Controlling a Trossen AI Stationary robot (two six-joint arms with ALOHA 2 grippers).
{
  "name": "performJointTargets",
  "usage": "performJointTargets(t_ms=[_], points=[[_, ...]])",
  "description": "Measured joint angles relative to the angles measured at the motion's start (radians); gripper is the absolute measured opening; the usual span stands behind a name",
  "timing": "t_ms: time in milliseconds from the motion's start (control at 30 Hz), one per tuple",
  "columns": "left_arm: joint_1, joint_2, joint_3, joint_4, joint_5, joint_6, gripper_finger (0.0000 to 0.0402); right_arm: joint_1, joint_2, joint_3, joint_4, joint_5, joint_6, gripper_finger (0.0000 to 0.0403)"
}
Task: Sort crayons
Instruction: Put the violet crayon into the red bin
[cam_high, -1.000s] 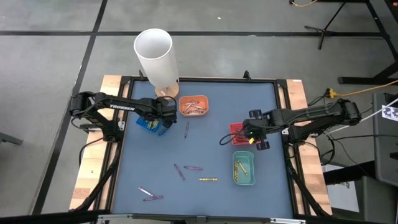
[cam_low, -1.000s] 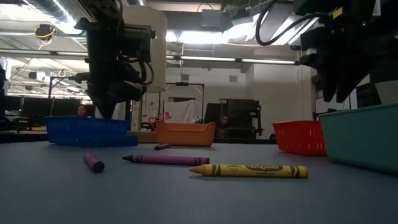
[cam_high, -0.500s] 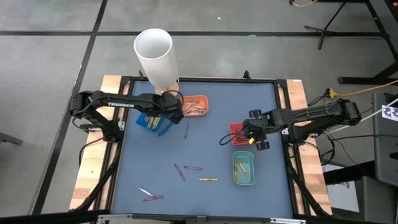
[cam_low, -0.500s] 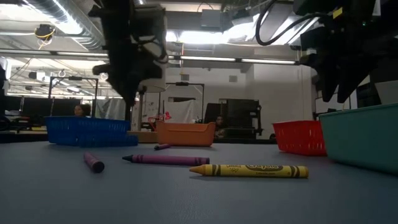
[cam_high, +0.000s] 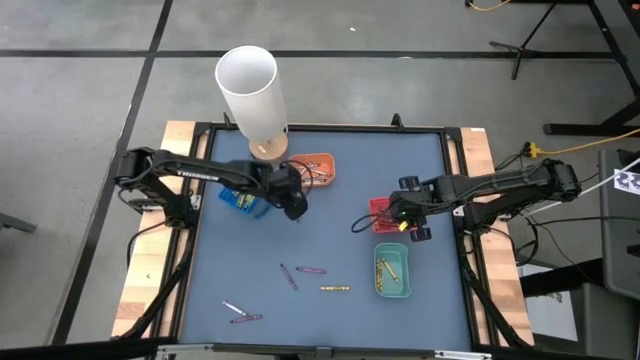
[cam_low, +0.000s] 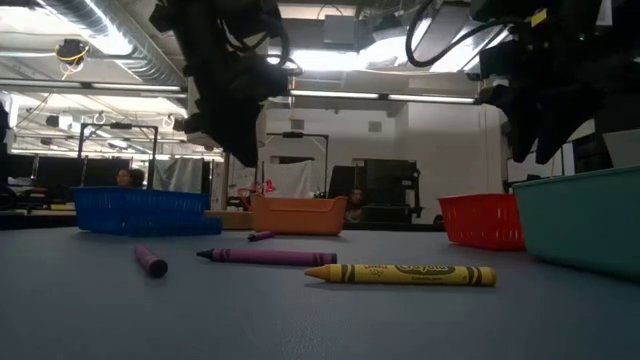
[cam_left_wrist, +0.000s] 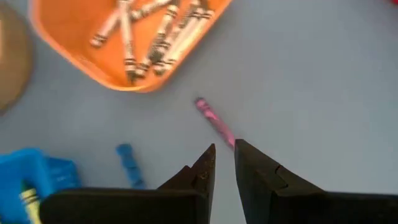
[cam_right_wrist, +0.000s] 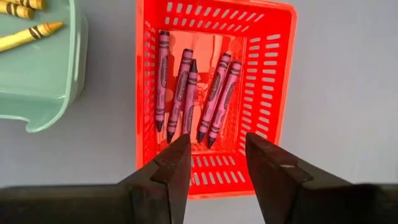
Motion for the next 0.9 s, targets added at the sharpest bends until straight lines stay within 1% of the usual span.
performJointTargets(t_ms=[67, 200, 467, 600, 733, 900], points=[[-0.012, 0.010, 0.000, 0.004, 0.013, -0.001, 0.0046, 0.000, 0.000, 0.000, 0.000, 0.000, 0.000, 0.0152], [-0.043, 0.057, 0.000, 0.039, 0.003, -0.004, 0.0046, 0.000, 0.000, 0.000, 0.001, 0.000, 0.000, 0.0152], [-0.078, 0.122, 0.000, 0.117, -0.035, -0.146, 0.0046, 0.001, 0.000, 0.001, 0.003, 0.000, 0.000, 0.0152], [-0.091, 0.137, 0.000, 0.135, -0.085, -0.229, 0.0046, 0.000, 0.000, 0.001, 0.004, 0.000, 0.000, 0.0152], [-0.103, 0.157, 0.000, 0.148, -0.131, -0.262, 0.0046, 0.000, 0.000, 0.001, 0.012, 0.000, 0.000, 0.0152], [-0.119, 0.183, 0.000, 0.171, -0.139, -0.285, 0.0046, 0.000, 0.000, 0.001, 0.027, 0.000, 0.000, 0.0152]])
